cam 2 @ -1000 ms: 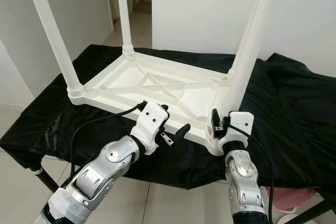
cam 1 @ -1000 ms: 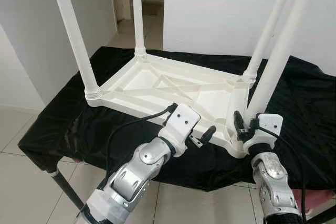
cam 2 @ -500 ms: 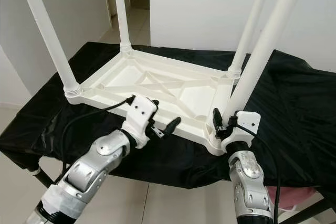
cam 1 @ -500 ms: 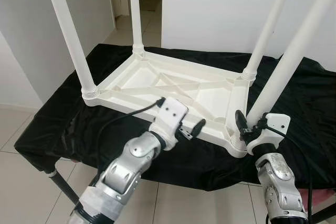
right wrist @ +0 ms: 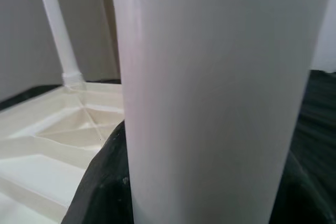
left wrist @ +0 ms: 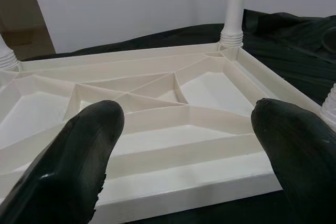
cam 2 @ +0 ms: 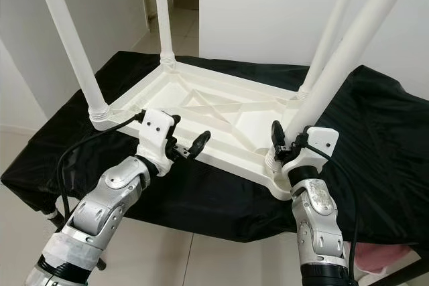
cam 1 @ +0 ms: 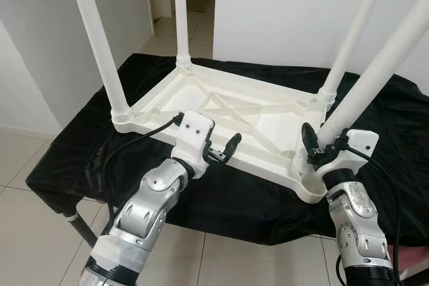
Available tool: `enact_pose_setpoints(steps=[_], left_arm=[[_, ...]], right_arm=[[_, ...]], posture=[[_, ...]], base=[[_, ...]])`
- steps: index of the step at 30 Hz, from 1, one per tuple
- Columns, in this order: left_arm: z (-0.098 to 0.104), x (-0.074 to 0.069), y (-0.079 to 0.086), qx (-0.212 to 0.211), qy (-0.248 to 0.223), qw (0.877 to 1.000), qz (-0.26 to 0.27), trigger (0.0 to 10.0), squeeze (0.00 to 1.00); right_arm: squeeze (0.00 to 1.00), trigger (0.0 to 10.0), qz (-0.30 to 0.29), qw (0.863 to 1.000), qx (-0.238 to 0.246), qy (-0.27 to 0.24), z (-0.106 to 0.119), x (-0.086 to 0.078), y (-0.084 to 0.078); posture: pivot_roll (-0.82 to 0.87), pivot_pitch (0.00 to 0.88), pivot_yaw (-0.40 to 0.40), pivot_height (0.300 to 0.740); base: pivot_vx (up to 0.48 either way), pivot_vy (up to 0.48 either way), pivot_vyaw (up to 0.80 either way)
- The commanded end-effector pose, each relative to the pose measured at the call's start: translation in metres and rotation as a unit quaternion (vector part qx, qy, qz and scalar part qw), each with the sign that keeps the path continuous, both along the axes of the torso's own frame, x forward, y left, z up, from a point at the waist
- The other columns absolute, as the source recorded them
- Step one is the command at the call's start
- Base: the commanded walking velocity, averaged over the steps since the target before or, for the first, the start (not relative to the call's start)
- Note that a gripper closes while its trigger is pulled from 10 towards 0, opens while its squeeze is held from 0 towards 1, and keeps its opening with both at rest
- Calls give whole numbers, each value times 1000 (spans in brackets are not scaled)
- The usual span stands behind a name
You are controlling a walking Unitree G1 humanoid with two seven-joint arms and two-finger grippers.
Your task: Building children table
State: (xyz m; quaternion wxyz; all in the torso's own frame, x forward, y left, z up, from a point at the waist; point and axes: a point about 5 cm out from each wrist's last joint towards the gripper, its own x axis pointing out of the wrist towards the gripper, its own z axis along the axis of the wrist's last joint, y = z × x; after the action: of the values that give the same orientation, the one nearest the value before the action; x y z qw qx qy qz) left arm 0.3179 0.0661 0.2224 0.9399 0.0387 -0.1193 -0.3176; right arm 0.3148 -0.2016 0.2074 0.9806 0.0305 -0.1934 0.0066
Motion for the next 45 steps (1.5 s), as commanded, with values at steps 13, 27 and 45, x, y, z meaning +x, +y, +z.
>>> enact_pose_setpoints(steps=[13, 27, 45], left_arm=[[-9, -2, 21, -31, 28, 999, 28, 10000, 0], [-7, 0, 29, -46, 34, 998, 33, 10000, 0], [-8, -2, 26, -32, 35, 999, 20, 10000, 0]], right_arm=[[0, 10000, -52, 999, -13, 0, -5, 0, 3], [0, 10000, -53, 998, -34, -10, -2, -1, 15], [0, 10000, -62, 997, -48, -12, 0, 0, 14]], posture=[[1, 82, -29, 740], [-3, 88, -28, 740], [-7, 103, -24, 740]], base=[[0, 0, 0], [0, 0, 0], [0, 0, 0]])
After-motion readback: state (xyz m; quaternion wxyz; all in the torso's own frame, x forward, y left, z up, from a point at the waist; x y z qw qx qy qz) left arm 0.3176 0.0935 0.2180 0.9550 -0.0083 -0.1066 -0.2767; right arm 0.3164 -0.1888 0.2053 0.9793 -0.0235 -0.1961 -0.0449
